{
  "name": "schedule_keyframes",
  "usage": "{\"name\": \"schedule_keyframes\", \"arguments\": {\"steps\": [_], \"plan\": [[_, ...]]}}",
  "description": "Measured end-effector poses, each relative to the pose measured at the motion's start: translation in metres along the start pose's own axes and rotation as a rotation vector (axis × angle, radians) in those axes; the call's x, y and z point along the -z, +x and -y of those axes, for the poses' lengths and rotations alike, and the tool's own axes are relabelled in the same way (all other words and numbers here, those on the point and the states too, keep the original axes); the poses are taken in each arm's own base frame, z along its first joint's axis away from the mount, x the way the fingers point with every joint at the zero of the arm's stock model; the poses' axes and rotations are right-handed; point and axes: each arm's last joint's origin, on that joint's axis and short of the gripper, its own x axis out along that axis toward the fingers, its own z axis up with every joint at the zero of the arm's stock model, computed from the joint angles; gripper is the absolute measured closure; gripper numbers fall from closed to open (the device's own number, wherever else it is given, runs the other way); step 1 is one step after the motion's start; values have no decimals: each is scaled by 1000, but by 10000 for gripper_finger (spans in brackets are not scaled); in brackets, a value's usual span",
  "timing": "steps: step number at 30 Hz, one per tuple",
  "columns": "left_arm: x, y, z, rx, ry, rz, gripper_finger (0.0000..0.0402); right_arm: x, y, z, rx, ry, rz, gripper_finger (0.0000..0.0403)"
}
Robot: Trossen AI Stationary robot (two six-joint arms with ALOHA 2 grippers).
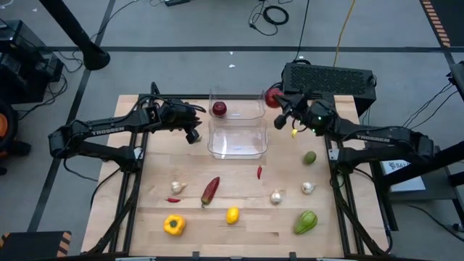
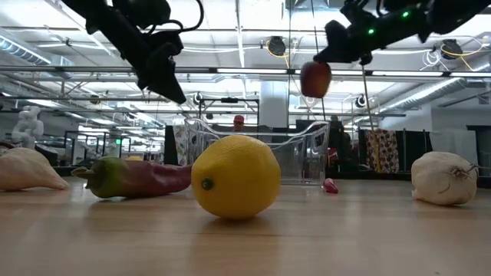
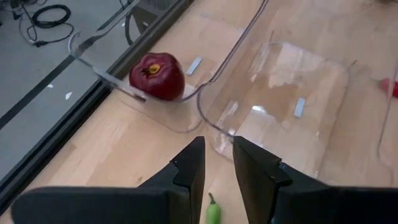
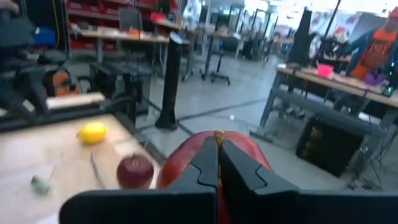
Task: Sort produce into baskets
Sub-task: Put the red apple into the top transparent bin
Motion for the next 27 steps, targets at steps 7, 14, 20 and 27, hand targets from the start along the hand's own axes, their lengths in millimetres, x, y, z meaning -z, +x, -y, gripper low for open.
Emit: {"name": "schedule_keyframes", "arguments": {"steps": [7,14,20,27], "plan": [[0,-1,8,29,23,0,311,21,40,3,10,18,34,403],[1,-1,9,32,26,-1,311,50,81,10,2,35,-27,402],[1,-1,9,32,27,-2,311,63,114,16,-7,28,-96,402],[2,-1,11,36,32,-16,311,81,132,19,17,79,-175,402]]}}
